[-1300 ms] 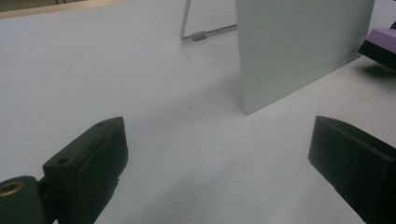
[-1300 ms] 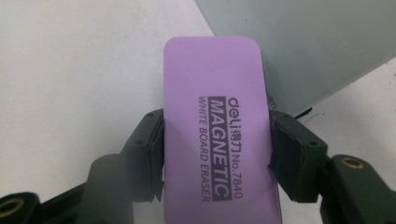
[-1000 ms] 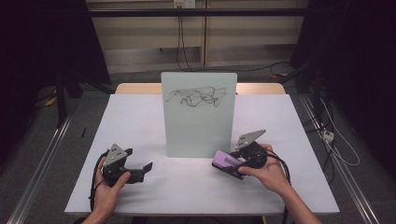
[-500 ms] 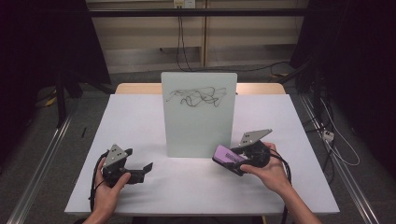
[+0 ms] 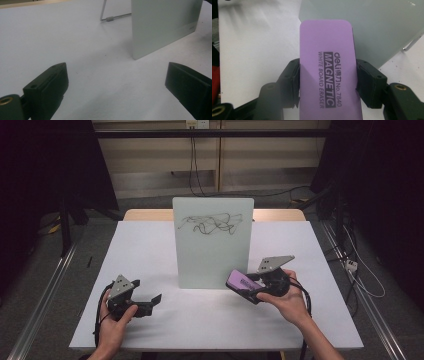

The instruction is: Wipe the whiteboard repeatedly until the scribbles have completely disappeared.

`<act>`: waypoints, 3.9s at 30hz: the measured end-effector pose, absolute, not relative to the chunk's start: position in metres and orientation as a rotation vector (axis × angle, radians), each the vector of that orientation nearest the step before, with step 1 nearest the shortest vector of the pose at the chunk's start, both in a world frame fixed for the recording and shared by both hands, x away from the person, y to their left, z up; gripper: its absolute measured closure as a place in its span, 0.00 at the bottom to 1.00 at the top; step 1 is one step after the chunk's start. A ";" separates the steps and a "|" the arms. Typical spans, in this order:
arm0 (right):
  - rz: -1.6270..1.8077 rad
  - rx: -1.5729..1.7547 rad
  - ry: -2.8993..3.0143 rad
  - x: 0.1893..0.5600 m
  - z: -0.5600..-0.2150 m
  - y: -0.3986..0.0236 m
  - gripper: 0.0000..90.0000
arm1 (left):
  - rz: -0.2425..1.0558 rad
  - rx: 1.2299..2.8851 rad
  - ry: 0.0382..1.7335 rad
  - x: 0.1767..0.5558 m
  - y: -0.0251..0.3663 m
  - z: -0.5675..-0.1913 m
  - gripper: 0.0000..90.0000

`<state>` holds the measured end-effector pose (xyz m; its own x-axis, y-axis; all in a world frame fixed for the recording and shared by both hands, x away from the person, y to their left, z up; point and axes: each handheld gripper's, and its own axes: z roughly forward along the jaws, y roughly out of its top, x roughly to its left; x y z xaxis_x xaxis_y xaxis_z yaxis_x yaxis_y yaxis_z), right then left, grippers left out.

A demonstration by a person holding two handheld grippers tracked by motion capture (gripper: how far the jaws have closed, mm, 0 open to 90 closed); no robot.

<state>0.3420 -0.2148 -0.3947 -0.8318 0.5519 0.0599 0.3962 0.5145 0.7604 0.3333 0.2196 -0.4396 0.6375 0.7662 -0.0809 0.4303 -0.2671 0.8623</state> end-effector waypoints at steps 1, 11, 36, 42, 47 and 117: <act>1.212 0.803 2.552 0.341 -0.393 -0.214 0.46 | 0.442 1.903 0.947 0.333 0.219 -0.440 0.05; 1.266 0.781 2.514 0.342 -0.379 -0.215 0.46 | 0.445 1.917 0.943 0.334 0.216 -0.441 0.05; 1.346 0.721 2.407 0.358 -0.347 -0.203 0.46 | 0.444 1.915 0.945 0.333 0.217 -0.440 0.06; 1.355 0.686 2.369 0.361 -0.335 -0.201 0.46 | 0.443 1.918 0.944 0.334 0.216 -0.440 0.06; 1.359 0.676 2.339 0.366 -0.325 -0.203 0.46 | 0.434 1.924 0.934 0.334 0.215 -0.440 0.06; 1.161 0.630 2.242 0.409 -0.274 -0.205 0.47 | 0.431 1.921 0.939 0.335 0.216 -0.440 0.06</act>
